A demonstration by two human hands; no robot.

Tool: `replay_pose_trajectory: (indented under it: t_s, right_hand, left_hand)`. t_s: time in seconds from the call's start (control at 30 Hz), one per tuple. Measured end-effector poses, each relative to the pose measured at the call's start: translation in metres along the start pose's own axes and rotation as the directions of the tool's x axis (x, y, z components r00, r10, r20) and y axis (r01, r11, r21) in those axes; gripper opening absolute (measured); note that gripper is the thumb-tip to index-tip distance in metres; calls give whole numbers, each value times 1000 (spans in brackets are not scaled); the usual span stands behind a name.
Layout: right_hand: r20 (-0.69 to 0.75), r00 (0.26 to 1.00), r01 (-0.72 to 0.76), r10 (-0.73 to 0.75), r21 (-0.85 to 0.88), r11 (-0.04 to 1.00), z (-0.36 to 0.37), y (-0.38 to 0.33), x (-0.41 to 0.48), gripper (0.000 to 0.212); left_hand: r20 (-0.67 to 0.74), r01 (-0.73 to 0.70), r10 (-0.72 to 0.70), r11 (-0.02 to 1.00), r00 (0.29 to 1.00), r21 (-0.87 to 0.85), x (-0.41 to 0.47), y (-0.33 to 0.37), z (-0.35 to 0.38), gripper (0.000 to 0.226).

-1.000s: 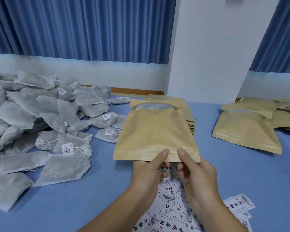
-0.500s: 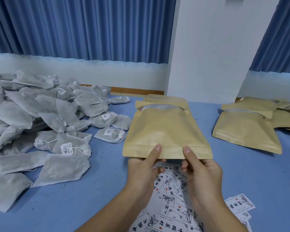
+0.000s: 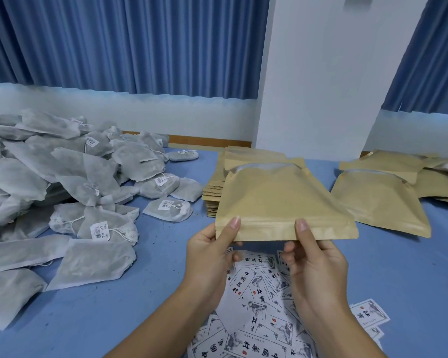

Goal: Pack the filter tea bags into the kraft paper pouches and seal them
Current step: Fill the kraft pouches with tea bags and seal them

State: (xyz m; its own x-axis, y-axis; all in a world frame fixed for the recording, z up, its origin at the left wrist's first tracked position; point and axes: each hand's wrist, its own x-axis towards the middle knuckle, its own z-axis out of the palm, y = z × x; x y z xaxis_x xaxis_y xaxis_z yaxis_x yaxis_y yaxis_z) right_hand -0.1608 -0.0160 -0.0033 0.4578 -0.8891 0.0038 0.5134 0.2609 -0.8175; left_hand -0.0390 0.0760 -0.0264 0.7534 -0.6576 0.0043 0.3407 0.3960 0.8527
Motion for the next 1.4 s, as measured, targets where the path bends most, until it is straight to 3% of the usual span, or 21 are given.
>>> replay_pose_trajectory:
  t_s: [0.13, 0.33, 0.53, 0.7, 0.83, 0.97, 1.23, 1.4]
  right_hand:
    - [79, 994, -64, 73, -105, 992, 6, 10, -5, 9]
    - [64, 992, -104, 110, -84, 991, 7, 8, -5, 7]
    - [95, 988, -101, 119, -170, 980, 12, 17, -9, 13]
    - [95, 989, -96, 113, -163, 982, 13, 17, -9, 12]
    - [44, 992, -120, 122, -54, 991, 10, 14, -4, 7]
    - [74, 990, -112, 122, -123, 986, 11, 14, -5, 9]
    - [74, 992, -90, 101, -139, 986, 9, 11, -5, 7]
    - [77, 995, -52, 71, -218, 975, 10, 19, -5, 14]
  left_hand:
    - [42, -27, 22, 991, 999, 130, -3, -5, 2, 40]
    - [28, -28, 25, 992, 999, 122, -7, -10, 4, 33]
    - [22, -50, 47, 976, 999, 213, -10, -15, 7, 45]
    - [8, -65, 65, 982, 998, 177, -8, -9, 7, 28]
    - [-66, -55, 60, 995, 996, 79, -7, -10, 5, 16]
    - [-34, 17, -15, 999, 999, 41, -13, -15, 10, 32]
    - [-14, 65, -66, 996, 998, -62, -16, -14, 15, 36]
    - [-32, 18, -20, 997, 999, -75, -15, -18, 18, 17]
